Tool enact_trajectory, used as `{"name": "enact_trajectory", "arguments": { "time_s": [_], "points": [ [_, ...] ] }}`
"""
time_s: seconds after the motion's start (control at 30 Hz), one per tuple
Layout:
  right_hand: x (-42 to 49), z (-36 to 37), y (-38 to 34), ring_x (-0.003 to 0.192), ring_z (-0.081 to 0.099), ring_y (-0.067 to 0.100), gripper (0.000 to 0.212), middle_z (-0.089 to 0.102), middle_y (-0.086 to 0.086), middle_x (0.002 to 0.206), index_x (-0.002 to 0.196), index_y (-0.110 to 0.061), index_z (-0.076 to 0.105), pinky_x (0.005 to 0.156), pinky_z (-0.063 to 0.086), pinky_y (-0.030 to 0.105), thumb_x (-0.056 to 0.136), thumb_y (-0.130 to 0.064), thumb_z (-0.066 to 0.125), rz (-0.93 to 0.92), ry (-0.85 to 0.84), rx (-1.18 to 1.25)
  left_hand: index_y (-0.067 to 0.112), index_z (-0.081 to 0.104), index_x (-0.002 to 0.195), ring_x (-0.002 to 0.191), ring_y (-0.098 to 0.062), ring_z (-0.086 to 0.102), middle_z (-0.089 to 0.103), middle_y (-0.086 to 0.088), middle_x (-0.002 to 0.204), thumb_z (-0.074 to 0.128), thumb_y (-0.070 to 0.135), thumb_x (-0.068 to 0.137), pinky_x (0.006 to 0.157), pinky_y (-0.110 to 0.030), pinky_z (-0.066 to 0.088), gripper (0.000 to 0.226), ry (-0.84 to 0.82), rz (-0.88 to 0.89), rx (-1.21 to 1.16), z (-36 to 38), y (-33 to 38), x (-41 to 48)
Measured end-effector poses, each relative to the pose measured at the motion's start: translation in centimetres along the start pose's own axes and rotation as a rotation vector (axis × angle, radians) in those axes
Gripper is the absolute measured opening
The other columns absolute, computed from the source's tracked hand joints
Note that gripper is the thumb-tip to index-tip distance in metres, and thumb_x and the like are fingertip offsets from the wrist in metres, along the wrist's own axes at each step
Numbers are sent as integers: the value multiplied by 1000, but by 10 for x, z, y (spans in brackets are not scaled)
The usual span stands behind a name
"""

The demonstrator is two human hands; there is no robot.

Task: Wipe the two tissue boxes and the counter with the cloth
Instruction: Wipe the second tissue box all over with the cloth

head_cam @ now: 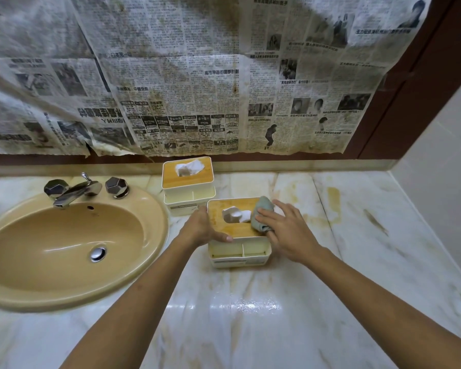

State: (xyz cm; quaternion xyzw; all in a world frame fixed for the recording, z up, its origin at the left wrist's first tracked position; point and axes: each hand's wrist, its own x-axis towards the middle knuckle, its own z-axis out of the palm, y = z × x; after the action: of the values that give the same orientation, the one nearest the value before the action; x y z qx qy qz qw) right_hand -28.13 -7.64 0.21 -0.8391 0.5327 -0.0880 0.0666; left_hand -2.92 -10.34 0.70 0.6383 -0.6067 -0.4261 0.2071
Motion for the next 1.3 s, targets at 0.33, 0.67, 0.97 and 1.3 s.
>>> {"name": "enact_trajectory", "arguments": {
  "time_s": [0.33,0.67,0.97,1.3],
  "points": [
    [0,-5,-7,143,25,23,43,43,-14,150,138,-29,54,116,22,39,95,-23,47,34,-33,60,23,56,123,104,-18,61,65,5,112,100,32,41,90,-37,53,93,5,-14,18,0,-4,2],
    [33,-8,5,146,18,24,43,34,-16,155,142,-36,47,116,18,41,99,-26,43,94,-92,8,25,51,130,112,-20,58,61,5,121,98,46,32,94,-40,52,110,9,-18,31,-2,-4,-2],
    [43,-8,17,111,56,21,34,61,4,123,124,-17,63,97,45,34,96,-11,44,236,-35,457,29,50,135,113,-18,56,60,8,121,94,43,49,90,-35,50,98,40,83,148,-8,-8,-6],
    [-24,0,-17,82,57,25,16,56,4,86,81,-20,53,68,39,33,95,-13,47,440,102,570,13,61,120,95,-19,59,63,-3,106,88,25,69,81,-31,47,59,218,10,182,-17,-10,1]
  ]
}}
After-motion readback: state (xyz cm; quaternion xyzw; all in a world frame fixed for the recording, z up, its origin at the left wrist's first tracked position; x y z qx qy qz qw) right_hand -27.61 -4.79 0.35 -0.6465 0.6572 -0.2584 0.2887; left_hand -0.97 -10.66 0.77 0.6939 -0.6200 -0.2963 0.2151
